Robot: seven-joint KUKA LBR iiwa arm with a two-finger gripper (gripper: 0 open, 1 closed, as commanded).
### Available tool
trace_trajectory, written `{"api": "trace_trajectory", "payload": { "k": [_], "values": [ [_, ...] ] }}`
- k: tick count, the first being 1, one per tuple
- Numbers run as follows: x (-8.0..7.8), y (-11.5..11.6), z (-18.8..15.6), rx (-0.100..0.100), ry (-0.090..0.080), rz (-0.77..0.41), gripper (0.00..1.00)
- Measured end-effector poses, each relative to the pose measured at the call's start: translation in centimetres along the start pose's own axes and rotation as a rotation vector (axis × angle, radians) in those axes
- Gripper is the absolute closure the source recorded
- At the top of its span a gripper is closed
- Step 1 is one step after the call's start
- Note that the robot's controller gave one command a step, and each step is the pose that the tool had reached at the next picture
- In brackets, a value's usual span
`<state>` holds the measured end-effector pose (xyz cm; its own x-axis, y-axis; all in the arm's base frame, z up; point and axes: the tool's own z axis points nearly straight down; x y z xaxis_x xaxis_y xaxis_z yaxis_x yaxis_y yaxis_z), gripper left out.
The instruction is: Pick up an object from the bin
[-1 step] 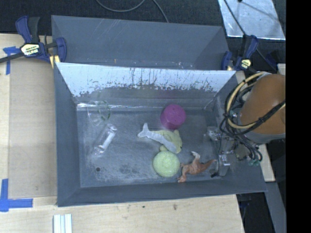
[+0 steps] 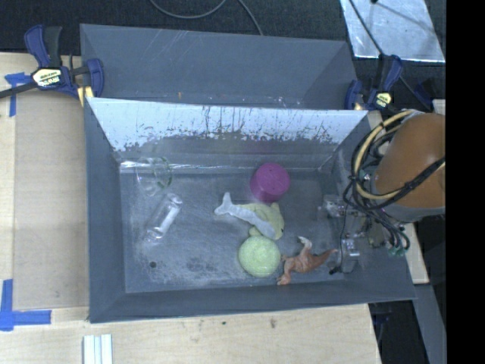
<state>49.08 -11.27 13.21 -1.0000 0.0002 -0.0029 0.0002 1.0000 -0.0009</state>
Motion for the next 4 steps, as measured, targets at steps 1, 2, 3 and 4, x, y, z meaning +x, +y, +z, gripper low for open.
{"api": "trace_trajectory", "payload": {
  "k": [1, 2, 3, 4],
  "values": [
    [0.3, 2.0, 6.2, -0.001, 0.001, -0.076, 0.00],
    [0.8, 1.8, 1.3, 0.000, 0.000, -0.084, 0.00],
    [0.2, 1.9, 6.4, -0.001, 0.000, -0.076, 0.00],
    [0.5, 3.8, 6.1, 0.000, -0.006, -0.142, 0.00]
  ]
}}
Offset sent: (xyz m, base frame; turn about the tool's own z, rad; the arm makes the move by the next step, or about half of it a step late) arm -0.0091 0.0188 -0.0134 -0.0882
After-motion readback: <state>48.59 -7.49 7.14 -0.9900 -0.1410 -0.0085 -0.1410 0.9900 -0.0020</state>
